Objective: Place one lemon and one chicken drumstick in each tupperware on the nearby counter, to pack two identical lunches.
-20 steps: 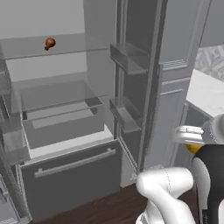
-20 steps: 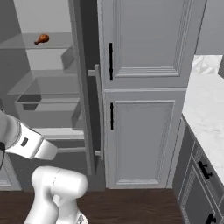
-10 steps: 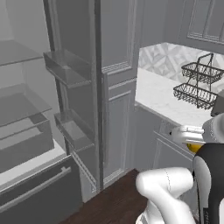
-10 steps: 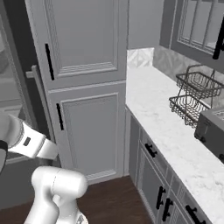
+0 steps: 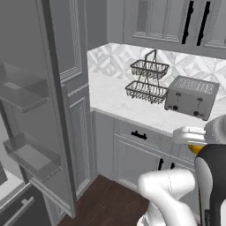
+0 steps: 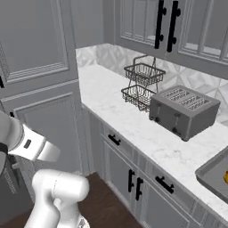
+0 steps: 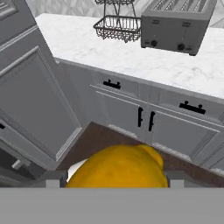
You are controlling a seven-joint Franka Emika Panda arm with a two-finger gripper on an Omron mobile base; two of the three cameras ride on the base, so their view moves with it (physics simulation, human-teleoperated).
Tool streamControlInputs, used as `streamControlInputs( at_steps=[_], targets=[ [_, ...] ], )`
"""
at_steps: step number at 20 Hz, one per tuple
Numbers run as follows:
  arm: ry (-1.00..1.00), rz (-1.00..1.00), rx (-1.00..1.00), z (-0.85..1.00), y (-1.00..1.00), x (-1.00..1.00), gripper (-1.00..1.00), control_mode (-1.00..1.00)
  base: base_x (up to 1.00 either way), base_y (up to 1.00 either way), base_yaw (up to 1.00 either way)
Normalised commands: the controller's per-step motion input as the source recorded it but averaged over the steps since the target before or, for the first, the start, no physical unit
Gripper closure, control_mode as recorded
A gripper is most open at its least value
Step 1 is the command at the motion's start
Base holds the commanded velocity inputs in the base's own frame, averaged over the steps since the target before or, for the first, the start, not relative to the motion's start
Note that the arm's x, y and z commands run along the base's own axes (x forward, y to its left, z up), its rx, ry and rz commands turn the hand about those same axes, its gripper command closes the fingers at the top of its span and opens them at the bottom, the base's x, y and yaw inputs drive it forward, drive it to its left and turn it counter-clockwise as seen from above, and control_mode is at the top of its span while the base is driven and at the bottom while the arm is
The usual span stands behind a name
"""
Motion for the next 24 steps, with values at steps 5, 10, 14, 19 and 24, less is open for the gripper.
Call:
streamControlInputs(
  at_steps=[5,10,14,19,24],
  targets=[
    [0.0,0.0,0.0,0.0,0.0,0.0,1.0,1.0,-0.09,-0.52,-0.49],
    [0.0,0.0,0.0,0.0,0.0,0.0,1.0,1.0,-0.34,-0.94,-0.34],
    [0.0,0.0,0.0,0.0,0.0,0.0,1.0,1.0,-0.37,-0.98,-0.28],
    [0.0,0.0,0.0,0.0,0.0,0.0,1.0,1.0,-0.13,-1.0,-0.21],
    [0.0,0.0,0.0,0.0,0.0,0.0,1.0,1.0,0.12,-0.81,-0.18]
  ],
)
